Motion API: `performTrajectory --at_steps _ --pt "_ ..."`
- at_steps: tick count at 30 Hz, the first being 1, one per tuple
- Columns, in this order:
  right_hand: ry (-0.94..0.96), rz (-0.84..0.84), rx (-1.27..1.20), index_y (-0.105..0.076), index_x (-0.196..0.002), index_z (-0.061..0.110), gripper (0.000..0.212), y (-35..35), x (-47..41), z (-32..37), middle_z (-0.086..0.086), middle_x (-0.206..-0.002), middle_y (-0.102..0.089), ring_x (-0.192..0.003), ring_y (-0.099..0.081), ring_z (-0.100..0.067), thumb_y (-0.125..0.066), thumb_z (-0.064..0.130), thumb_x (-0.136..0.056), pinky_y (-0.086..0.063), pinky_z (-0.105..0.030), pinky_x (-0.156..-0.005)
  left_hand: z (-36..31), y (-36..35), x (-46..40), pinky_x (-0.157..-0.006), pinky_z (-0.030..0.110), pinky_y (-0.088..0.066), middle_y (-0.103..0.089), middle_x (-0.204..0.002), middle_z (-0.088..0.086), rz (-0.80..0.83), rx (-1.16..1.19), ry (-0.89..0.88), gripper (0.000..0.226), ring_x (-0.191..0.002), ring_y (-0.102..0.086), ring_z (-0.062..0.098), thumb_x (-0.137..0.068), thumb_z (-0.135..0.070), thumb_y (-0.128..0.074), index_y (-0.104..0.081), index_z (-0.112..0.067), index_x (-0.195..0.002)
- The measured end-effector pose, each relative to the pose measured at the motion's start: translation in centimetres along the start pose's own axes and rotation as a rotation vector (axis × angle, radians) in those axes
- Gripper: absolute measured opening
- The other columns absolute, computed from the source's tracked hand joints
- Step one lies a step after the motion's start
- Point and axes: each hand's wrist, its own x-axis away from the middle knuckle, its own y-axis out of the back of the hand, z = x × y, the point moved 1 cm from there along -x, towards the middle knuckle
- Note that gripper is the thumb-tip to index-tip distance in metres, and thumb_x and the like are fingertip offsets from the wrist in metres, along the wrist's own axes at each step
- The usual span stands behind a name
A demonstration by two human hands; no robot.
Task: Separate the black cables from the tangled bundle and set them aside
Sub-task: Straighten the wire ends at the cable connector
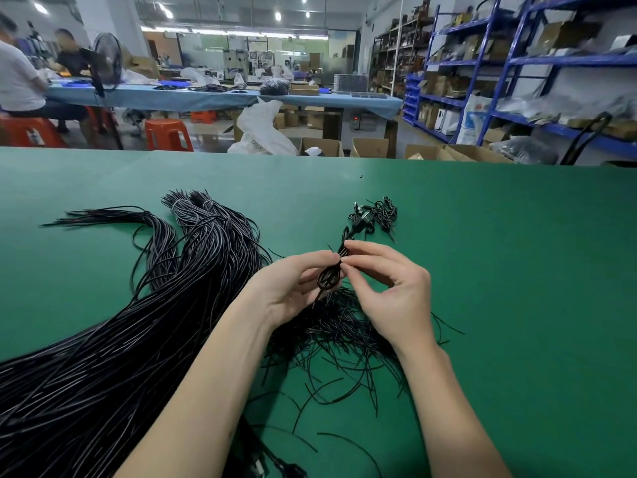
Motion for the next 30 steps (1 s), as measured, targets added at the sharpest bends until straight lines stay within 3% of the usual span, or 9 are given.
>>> performTrajectory --at_steps 3,6,11,13,15,20,25,30 --pt "-0.078 0.052 -0.097 -0.082 -0.091 0.014 0.016 0.1 -0.2 -0.1 0.007 -0.108 -0.076 -0.100 -0.074 -0.013 -0.079 0.000 -0.083 -0.061 -0.031 -0.086 0.2 0.2 0.2 -0.052 0.024 -0.058 -0.075 -0.081 0.016 0.041 0.068 0.074 0.014 -0.062 -0.073 0.019 -0.070 0.001 -0.078 -0.077 -0.001 -0.084" --pt "-0.103 0.093 -0.054 -0.081 -0.087 0.019 0.017 0.4 -0.7 -0.1 0.005 -0.105 -0.070 -0.099 -0.070 -0.013 -0.081 0.003 -0.082 -0.057 -0.023 -0.082 0.2 0.3 0.3 -0.051 0.024 -0.059 -0.074 -0.081 0.016 0.072 0.078 0.110 0.024 -0.062 -0.073 0.020 -0.064 -0.001 -0.079 -0.076 -0.003 -0.088" --pt "-0.244 0.158 -0.001 -0.078 -0.079 0.026 0.018 0.6 -1.4 0.4 0.011 -0.081 -0.073 -0.076 -0.069 -0.008 -0.081 0.009 -0.082 -0.055 -0.020 -0.063 0.2 0.1 0.0 -0.060 0.023 -0.060 -0.076 -0.084 0.012 0.080 0.034 0.033 0.041 -0.067 -0.073 0.016 -0.059 -0.003 -0.080 -0.072 -0.007 -0.100" --pt "-0.329 0.176 -0.054 -0.079 -0.079 0.025 0.007 0.6 -1.6 0.7 0.013 -0.077 -0.076 -0.074 -0.071 -0.006 -0.084 0.022 -0.082 -0.056 -0.017 -0.064 0.0 0.2 0.0 -0.061 0.021 -0.059 -0.076 -0.082 0.008 0.081 -0.033 -0.022 0.042 -0.065 -0.073 0.014 -0.058 -0.006 -0.080 -0.072 -0.011 -0.099" --pt "-0.432 0.196 -0.155 -0.080 -0.081 0.022 0.010 0.7 -1.7 0.9 0.008 -0.077 -0.077 -0.073 -0.073 -0.009 -0.086 0.030 -0.081 -0.058 -0.021 -0.066 -0.2 0.4 -0.1 -0.063 0.021 -0.060 -0.077 -0.084 0.007 0.086 -0.075 -0.066 0.041 -0.066 -0.073 0.015 -0.059 -0.007 -0.080 -0.072 -0.011 -0.099" --pt "-0.600 0.184 -0.383 -0.080 -0.086 0.010 0.015 0.5 -1.8 1.3 -0.005 -0.077 -0.078 -0.068 -0.072 -0.012 -0.087 0.023 -0.080 -0.057 -0.021 -0.061 -0.4 0.6 0.0 -0.069 0.023 -0.061 -0.077 -0.088 0.010 0.132 -0.059 -0.068 0.033 -0.071 -0.074 0.017 -0.061 -0.006 -0.080 -0.076 -0.011 -0.093" --pt "-0.637 0.188 -0.428 -0.081 -0.083 0.009 0.017 0.6 -2.1 2.0 -0.008 -0.078 -0.077 -0.066 -0.071 -0.012 -0.088 0.024 -0.077 -0.059 -0.023 -0.060 -1.0 0.8 0.3 -0.074 0.024 -0.060 -0.077 -0.094 0.009 0.208 -0.090 -0.091 0.018 -0.078 -0.074 0.017 -0.065 -0.007 -0.079 -0.084 -0.016 -0.079" --pt "-0.636 0.140 -0.413 -0.079 -0.084 0.004 0.018 0.6 -2.5 2.1 -0.006 -0.071 -0.075 -0.060 -0.067 -0.010 -0.086 0.021 -0.080 -0.060 -0.025 -0.059 -0.8 0.6 0.3 -0.084 0.025 -0.060 -0.077 -0.097 0.008 0.209 -0.096 -0.115 0.029 -0.082 -0.074 0.016 -0.065 -0.008 -0.080 -0.079 -0.012 -0.094"
